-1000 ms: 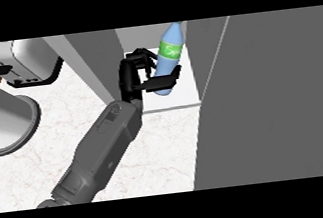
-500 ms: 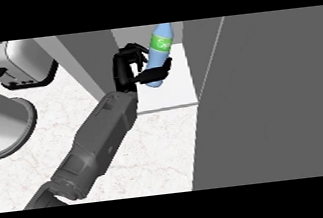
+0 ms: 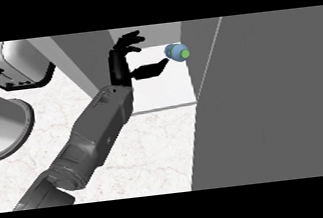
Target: Pick up the bottled water, place it into the cabinet and close the cabinet
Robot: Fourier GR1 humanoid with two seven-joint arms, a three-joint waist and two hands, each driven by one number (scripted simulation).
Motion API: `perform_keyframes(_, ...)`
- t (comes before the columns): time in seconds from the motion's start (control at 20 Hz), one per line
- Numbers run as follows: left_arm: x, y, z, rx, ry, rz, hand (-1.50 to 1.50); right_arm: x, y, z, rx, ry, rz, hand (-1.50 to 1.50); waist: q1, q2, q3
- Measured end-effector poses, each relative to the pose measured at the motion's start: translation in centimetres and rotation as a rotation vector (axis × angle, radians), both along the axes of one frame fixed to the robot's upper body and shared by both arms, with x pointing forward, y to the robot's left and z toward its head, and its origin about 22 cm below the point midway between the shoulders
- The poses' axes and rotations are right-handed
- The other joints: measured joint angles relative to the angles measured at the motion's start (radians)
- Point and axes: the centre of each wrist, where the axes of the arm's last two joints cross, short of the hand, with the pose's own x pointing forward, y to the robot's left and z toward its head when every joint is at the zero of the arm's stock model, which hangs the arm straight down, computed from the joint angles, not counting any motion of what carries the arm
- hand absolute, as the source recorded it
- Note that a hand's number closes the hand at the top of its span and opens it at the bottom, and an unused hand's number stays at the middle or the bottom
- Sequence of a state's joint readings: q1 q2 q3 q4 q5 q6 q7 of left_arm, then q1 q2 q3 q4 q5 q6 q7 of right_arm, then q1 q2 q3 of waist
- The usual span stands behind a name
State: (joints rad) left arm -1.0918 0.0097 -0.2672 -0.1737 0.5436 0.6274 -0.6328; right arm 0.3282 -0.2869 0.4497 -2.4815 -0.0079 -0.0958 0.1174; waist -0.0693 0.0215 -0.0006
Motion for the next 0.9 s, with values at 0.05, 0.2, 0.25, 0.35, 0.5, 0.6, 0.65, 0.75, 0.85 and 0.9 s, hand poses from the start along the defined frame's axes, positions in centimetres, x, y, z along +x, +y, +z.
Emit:
perform_keyframes(0.05,0.1,-0.1,0.1,0.000,-0.003,0.001,-1.50,0.0,0.0,0.0,0.001,-0.001,0.004,-1.50,-0.002,0.001,0.000)
perform_keyframes(0.2,0.4,-0.1,0.6,-0.005,-0.011,0.001,-1.50,-0.1,0.2,-0.1,0.014,-0.002,0.010,-1.50,-0.008,0.003,0.000)
perform_keyframes(0.25,0.4,-0.2,0.6,-0.006,-0.015,0.001,-1.50,0.1,0.3,0.0,0.014,-0.001,0.012,-1.50,-0.008,0.004,-0.001)
perform_keyframes(0.35,0.5,-0.2,0.7,-0.019,-0.018,0.001,-1.50,0.1,0.3,0.0,0.016,-0.003,0.016,-1.50,-0.008,0.004,-0.001)
perform_keyframes(0.5,0.3,-0.1,0.4,-0.046,-0.016,-0.005,-1.50,0.0,0.2,-0.1,0.019,-0.002,0.015,-1.50,-0.010,0.004,-0.001)
perform_keyframes(0.6,0.3,-0.1,0.3,-0.046,-0.024,-0.021,-1.50,0.0,0.1,-0.1,0.014,-0.003,0.012,-1.50,-0.008,0.003,0.000)
perform_keyframes(0.65,0.4,-0.2,0.5,-0.039,-0.028,-0.027,-1.50,0.0,0.1,0.0,0.016,-0.006,0.014,-1.50,-0.007,0.004,0.000)
perform_keyframes(0.75,0.5,-0.1,0.7,-0.031,-0.034,-0.044,-1.50,0.0,-0.1,-0.1,0.005,-0.010,0.013,-1.50,-0.008,0.003,0.000)
perform_keyframes(0.85,0.8,-0.2,1.2,-0.039,-0.038,-0.069,-1.50,0.0,-0.2,-0.1,0.006,-0.009,0.010,-1.50,-0.004,0.002,0.000)
perform_keyframes(0.9,0.7,-0.3,1.2,-0.050,-0.043,-0.084,-1.50,0.1,-0.2,0.0,0.005,-0.010,0.007,-1.50,-0.005,0.001,0.000)
